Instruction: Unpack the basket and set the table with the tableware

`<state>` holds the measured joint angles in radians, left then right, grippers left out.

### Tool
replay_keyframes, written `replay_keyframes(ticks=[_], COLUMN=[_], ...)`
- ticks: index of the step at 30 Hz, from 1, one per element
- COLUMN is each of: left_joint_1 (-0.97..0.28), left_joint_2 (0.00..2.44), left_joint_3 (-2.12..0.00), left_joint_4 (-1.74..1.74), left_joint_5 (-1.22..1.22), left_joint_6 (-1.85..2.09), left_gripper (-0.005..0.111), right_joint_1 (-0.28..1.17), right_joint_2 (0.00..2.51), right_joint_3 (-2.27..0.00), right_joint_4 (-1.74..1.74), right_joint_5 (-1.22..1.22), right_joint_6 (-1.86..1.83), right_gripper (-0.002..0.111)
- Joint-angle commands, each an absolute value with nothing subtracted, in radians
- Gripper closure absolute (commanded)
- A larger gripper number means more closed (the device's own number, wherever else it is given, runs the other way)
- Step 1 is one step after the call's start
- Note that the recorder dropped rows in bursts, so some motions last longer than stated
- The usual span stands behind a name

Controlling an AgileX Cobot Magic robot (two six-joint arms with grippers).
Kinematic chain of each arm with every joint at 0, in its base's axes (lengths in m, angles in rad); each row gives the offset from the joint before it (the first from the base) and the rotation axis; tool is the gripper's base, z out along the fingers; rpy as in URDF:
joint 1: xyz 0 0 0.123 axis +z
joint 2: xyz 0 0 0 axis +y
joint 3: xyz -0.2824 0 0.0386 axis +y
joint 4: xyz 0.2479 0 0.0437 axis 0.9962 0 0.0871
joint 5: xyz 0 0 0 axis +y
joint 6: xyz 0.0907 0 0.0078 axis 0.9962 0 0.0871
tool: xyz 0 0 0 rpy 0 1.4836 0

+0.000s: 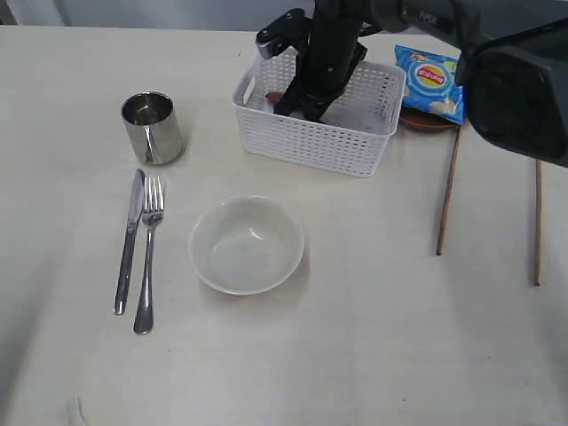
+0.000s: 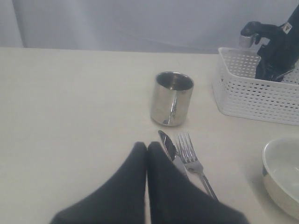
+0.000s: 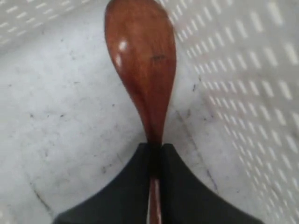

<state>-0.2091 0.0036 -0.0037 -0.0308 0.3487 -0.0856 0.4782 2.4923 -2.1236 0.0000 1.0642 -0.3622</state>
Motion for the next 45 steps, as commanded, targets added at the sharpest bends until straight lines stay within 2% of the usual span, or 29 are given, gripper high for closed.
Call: replay_keyframes(ticks=[1, 7, 15, 20, 22, 26, 45], left_joint_1=[-0.214, -0.214, -0.214, -0.214, -0.214, -0.214, -0.214], left_joint_2=[0.000, 0.000, 0.000, 0.000, 0.000, 0.000, 0.000], left_joint_3=[0.000, 0.000, 0.000, 0.000, 0.000, 0.000, 0.000], left_joint_4=[-0.030, -0.030, -0.030, -0.030, -0.030, -0.030, -0.030], left_joint_5=[0.347, 0.347, 0.347, 0.347, 0.347, 0.347, 0.347], left_joint_6=[-0.083, -0.083, -0.083, -0.083, -0.083, -0.083, -0.083], left_gripper=[0.107, 0.107, 0.107, 0.107, 0.107, 0.107, 0.107], right_joint_1=[0.479, 0.479, 0.482, 0.482, 0.482, 0.482, 0.482], right_joint_2=[2.443, 2.367, 2.393, 2.428, 2.437, 2.447, 2.596], right_joint_3=[-2.104, -2.104, -2.104, -2.104, -2.104, -2.104, -2.104], right_joint_4=[0.043, 0.040, 0.111, 0.117, 0.131, 0.129, 0.046], right_joint_5=[1.091, 1.091, 1.117, 1.144, 1.149, 1.151, 1.104], right_joint_6=[-0.326, -0.326, -0.214, -0.169, -0.152, -0.099, 0.026], right_gripper=[0.109, 0.109, 0.108, 0.074, 0.066, 0.069, 0.070])
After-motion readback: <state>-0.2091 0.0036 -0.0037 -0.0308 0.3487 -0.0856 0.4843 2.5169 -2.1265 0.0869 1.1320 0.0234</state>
